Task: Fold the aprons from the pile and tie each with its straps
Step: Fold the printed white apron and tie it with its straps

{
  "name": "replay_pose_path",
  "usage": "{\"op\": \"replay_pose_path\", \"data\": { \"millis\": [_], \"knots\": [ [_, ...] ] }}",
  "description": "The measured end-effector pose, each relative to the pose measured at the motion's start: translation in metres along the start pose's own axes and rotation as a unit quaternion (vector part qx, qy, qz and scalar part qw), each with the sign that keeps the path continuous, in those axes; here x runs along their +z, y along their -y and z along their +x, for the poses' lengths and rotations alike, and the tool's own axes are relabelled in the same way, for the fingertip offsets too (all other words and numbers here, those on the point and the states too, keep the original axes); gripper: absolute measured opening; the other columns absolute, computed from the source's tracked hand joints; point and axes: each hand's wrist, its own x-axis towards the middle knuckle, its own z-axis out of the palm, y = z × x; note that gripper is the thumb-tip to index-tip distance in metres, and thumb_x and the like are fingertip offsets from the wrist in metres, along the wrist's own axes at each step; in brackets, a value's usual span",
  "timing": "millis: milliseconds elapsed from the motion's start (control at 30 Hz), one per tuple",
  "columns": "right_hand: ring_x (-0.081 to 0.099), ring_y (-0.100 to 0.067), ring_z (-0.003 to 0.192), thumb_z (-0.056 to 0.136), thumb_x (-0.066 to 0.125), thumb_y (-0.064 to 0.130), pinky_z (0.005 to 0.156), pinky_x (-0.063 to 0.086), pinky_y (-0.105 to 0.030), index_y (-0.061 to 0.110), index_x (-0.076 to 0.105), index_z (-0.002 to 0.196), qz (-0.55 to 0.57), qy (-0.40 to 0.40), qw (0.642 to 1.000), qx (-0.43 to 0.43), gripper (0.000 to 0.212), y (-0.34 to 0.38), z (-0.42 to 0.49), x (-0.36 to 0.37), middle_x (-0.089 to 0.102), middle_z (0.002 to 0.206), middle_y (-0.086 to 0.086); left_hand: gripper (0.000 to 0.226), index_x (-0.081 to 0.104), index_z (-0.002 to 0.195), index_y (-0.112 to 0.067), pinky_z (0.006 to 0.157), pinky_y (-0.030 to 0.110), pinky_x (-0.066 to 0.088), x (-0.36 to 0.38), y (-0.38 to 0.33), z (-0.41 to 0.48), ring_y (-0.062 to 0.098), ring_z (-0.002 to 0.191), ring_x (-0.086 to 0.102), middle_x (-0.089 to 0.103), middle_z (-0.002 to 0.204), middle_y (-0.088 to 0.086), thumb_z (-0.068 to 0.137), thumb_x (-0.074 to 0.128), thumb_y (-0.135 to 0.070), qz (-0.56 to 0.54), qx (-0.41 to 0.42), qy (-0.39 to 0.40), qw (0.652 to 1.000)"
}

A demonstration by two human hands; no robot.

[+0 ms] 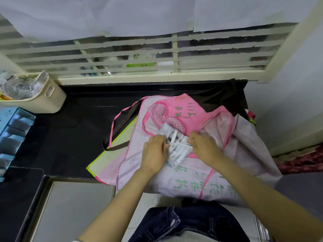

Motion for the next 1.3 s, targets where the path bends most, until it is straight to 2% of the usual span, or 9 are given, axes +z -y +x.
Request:
{"op": "replay_pose_path", "data": {
  "millis": [133, 333, 633, 767, 833, 933, 1067, 1200, 1300],
  "knots": [
    [0.062, -0.028, 0.091, 0.094, 0.048, 0.010, 0.061, 0.028, -0.029, 0.008, 0.056, 0.104, -0.048, 0.035, 0.998, -0.021, 0.013, 0.000, 0.000, -0.001, 0.069, 0.096, -0.010, 0.011, 0.041, 0.085, -0.021, 0.070, 0.030, 0.019, 0.000, 0.010, -0.005, 0.018, 0.086, 0.040, 0.049, 0.090, -0.006, 0.096, 0.044, -0.023, 0.094, 0.004, 0.048, 0.994],
    [0.062, -0.035, 0.084, 0.095, 0.046, 0.011, 0.060, 0.039, -0.034, 0.006, 0.052, 0.104, -0.052, 0.052, 0.997, -0.035, 0.011, 0.006, 0.016, -0.001, 0.066, 0.089, -0.015, 0.024, 0.053, 0.107, -0.017, 0.088, 0.034, 0.027, -0.002, 0.003, 0.012, 0.022, 0.108, 0.042, 0.058, 0.114, 0.002, 0.099, 0.035, -0.031, 0.256, -0.053, 0.091, 0.961],
    [0.059, -0.031, 0.096, 0.097, 0.043, 0.042, 0.076, 0.043, -0.035, 0.021, 0.051, 0.093, -0.039, 0.134, 0.989, -0.045, 0.022, -0.027, 0.023, -0.016, 0.065, 0.098, -0.010, 0.034, 0.048, 0.121, -0.007, 0.096, 0.036, 0.034, -0.006, 0.019, 0.014, 0.027, 0.117, 0.046, 0.052, 0.124, 0.011, 0.101, 0.031, -0.028, 0.216, -0.211, 0.116, 0.946],
    [0.051, -0.021, 0.116, 0.088, 0.055, 0.051, 0.091, 0.043, -0.034, 0.024, 0.049, 0.125, -0.145, 0.175, 0.970, -0.083, 0.047, -0.037, 0.024, -0.025, 0.052, 0.124, 0.001, 0.034, 0.050, 0.119, -0.006, 0.092, 0.037, 0.037, 0.001, 0.015, 0.018, 0.029, 0.112, 0.046, 0.050, 0.121, 0.013, 0.099, 0.033, -0.028, 0.201, -0.222, 0.120, 0.946],
    [0.046, -0.024, 0.121, 0.087, 0.057, 0.047, 0.095, 0.041, -0.035, 0.022, 0.049, 0.127, -0.202, 0.199, 0.956, -0.080, 0.048, -0.043, 0.026, -0.026, 0.042, 0.131, -0.003, 0.034, 0.049, 0.119, -0.006, 0.092, 0.037, 0.037, 0.003, 0.014, 0.018, 0.028, 0.112, 0.046, 0.050, 0.120, 0.013, 0.099, 0.032, -0.029, 0.208, -0.225, 0.120, 0.944],
    [0.051, -0.027, 0.114, 0.093, 0.051, 0.035, 0.089, 0.041, -0.031, 0.015, 0.057, 0.117, -0.224, 0.218, 0.947, -0.078, 0.032, -0.050, 0.024, -0.025, 0.049, 0.125, -0.009, 0.035, 0.048, 0.121, -0.007, 0.093, 0.037, 0.036, 0.004, 0.014, 0.017, 0.028, 0.113, 0.046, 0.049, 0.121, 0.013, 0.100, 0.032, -0.029, 0.206, -0.230, 0.113, 0.944],
    [0.060, -0.028, 0.083, 0.097, 0.043, 0.015, 0.077, 0.050, -0.041, 0.011, 0.045, 0.104, -0.049, 0.214, 0.975, -0.045, 0.008, -0.054, 0.028, -0.041, 0.060, 0.093, -0.012, 0.035, 0.044, 0.124, -0.008, 0.096, 0.037, 0.035, 0.007, 0.007, 0.016, 0.027, 0.116, 0.044, 0.047, 0.126, 0.012, 0.100, 0.030, -0.030, 0.222, -0.245, 0.105, 0.938],
    [0.058, -0.022, 0.069, 0.094, 0.048, 0.009, 0.067, 0.050, -0.041, 0.012, 0.053, 0.095, 0.018, 0.119, 0.987, -0.106, 0.005, -0.033, 0.042, -0.079, 0.057, 0.070, 0.002, 0.037, 0.035, 0.129, -0.010, 0.099, 0.037, 0.032, 0.005, -0.014, 0.024, 0.028, 0.122, 0.040, 0.041, 0.133, 0.011, 0.098, 0.039, -0.030, 0.223, -0.232, 0.073, 0.944],
    [0.053, -0.017, 0.073, 0.090, 0.047, 0.003, 0.067, 0.042, -0.030, 0.006, 0.062, 0.098, 0.010, 0.100, 0.982, -0.157, 0.018, -0.001, 0.053, -0.113, 0.058, 0.080, 0.001, 0.049, 0.038, 0.135, -0.014, 0.099, 0.032, 0.032, -0.006, -0.041, 0.038, 0.021, 0.125, 0.040, 0.041, 0.135, 0.005, 0.091, 0.056, -0.025, 0.025, -0.108, 0.019, 0.994]
  ]
}}
